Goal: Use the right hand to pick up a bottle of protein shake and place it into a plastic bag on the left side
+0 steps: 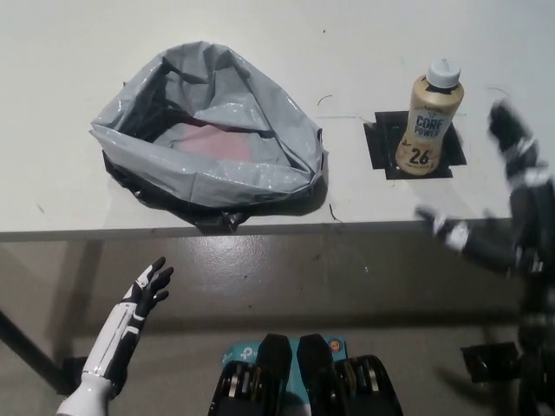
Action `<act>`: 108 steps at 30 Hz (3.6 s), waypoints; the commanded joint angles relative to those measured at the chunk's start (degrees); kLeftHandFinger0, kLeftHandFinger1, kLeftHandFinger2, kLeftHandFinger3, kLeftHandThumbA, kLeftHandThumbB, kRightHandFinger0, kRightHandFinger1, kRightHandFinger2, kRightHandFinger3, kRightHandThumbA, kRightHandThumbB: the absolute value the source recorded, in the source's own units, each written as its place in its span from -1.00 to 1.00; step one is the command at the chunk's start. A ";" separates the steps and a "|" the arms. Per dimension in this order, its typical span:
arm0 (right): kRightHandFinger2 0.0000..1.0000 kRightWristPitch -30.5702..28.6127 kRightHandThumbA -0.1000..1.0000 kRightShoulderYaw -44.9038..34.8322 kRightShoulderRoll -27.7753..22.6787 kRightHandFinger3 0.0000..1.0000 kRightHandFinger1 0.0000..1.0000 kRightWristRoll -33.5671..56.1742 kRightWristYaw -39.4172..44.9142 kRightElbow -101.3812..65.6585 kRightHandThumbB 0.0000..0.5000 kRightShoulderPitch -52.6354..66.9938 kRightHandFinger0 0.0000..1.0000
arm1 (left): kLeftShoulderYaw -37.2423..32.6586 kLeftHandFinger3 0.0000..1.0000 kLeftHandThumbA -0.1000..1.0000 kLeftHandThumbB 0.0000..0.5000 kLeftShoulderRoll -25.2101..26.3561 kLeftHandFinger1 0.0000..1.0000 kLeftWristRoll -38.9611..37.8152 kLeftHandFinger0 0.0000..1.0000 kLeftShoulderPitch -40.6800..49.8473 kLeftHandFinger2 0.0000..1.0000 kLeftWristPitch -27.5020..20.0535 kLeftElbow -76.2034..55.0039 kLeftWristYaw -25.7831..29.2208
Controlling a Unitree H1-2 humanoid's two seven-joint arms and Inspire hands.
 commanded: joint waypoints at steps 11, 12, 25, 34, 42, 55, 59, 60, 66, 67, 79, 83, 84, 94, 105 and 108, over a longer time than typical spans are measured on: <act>1.00 4.01 1.00 -2.89 0.75 1.00 1.00 -1.65 -8.87 21.97 0.73 -19.13 1.00 | 0.58 1.00 1.00 0.23 0.48 1.00 -0.54 1.00 -0.19 1.00 -2.63 -1.69 -0.58; 1.00 3.84 1.00 -2.95 0.64 1.00 1.00 -1.62 -9.37 24.30 0.69 -20.19 1.00 | 0.52 1.00 1.00 0.21 0.51 1.00 -0.64 1.00 -0.15 1.00 -2.48 -1.83 -0.71; 1.00 0.38 0.92 -4.21 -0.13 1.00 1.00 1.41 -11.81 45.18 0.75 -29.39 1.00 | 0.26 1.00 1.00 0.30 0.61 1.00 -0.11 1.00 -0.16 1.00 -2.12 -2.09 -0.70; 1.00 -0.68 0.93 -4.55 -0.86 1.00 1.00 2.85 -12.13 49.24 0.76 -30.93 1.00 | 0.51 1.00 1.00 0.39 0.96 1.00 -0.53 1.00 -0.20 1.00 -1.77 -2.56 -0.86; 1.00 -0.56 0.89 -4.91 -0.68 1.00 1.00 4.69 -11.82 51.19 0.83 -31.60 1.00 | 0.46 1.00 1.00 0.37 0.95 1.00 0.51 1.00 -0.10 1.00 -2.46 -2.31 -0.37; 1.00 -2.78 0.62 -6.40 0.76 1.00 1.00 7.36 -13.40 55.31 0.89 -35.30 1.00 | 0.44 1.00 1.00 0.33 1.11 1.00 0.83 1.00 -0.47 1.00 -3.28 -2.04 -0.36; -0.03 -1.37 0.41 -6.28 0.74 0.54 -0.47 6.62 -14.36 54.19 0.85 -36.14 -0.67 | 0.49 1.00 1.00 0.34 1.10 1.00 1.12 1.00 -0.96 1.00 -3.55 -1.68 -0.21; -0.50 -0.56 0.29 -6.34 0.99 -0.08 -0.89 6.41 -15.07 53.21 0.74 -36.02 -0.93 | 0.52 1.00 1.00 0.34 1.08 1.00 0.80 1.00 -1.03 1.00 -3.44 -1.67 -0.35; -0.48 0.49 -0.46 -5.01 1.53 -0.74 -0.93 4.08 -17.51 49.87 0.13 -34.92 -1.00 | 0.62 1.00 1.00 0.34 1.37 1.00 0.73 1.00 -1.24 1.00 -3.08 -2.00 -0.52; -0.40 0.07 -0.45 -4.93 1.46 -0.69 -0.91 4.14 -17.43 49.93 0.11 -34.88 -1.00 | 0.61 1.00 1.00 0.33 1.42 1.00 0.70 1.00 -1.28 1.00 -3.00 -2.05 -0.58; 0.02 -0.01 -0.54 -5.23 1.89 -0.20 -0.67 5.51 -16.50 47.28 -0.04 -34.33 -1.00 | 0.81 1.00 1.00 0.29 1.62 1.00 0.14 1.00 -1.74 1.00 -2.93 -1.80 -0.71; -0.05 0.91 -0.54 -5.95 2.61 -0.23 -0.71 6.89 -16.42 45.98 0.00 -34.77 -1.00 | 0.77 1.00 1.00 0.27 1.74 1.00 0.40 1.00 -1.84 1.00 -2.87 -1.88 -0.70; -0.06 1.36 -0.55 -6.32 2.90 -0.22 -0.72 7.64 -16.26 45.67 0.01 -34.98 -1.00 | 0.79 1.00 1.00 0.27 1.73 1.00 0.32 1.00 -1.82 1.00 -2.99 -1.86 -0.72; 0.17 4.92 -0.51 -7.10 6.65 -0.28 -0.48 9.97 -17.55 42.40 -0.04 -40.58 -1.00 | 0.74 1.00 1.00 0.27 1.79 1.00 0.04 1.00 -0.67 1.00 -2.69 -2.41 -0.88; -0.24 2.08 -0.46 -3.21 10.81 -0.62 -0.77 4.20 -23.99 55.17 -0.04 -50.96 -1.00 | 0.51 1.00 1.00 0.37 1.56 1.00 0.75 1.00 1.89 1.00 -2.28 -3.95 -0.55; -0.60 0.86 -0.45 -1.90 11.20 -0.98 -1.00 2.88 -26.17 59.95 -0.06 -53.93 -1.00 | 0.39 1.00 1.00 0.40 1.30 1.00 0.13 1.00 1.86 1.00 -2.05 -4.24 -0.77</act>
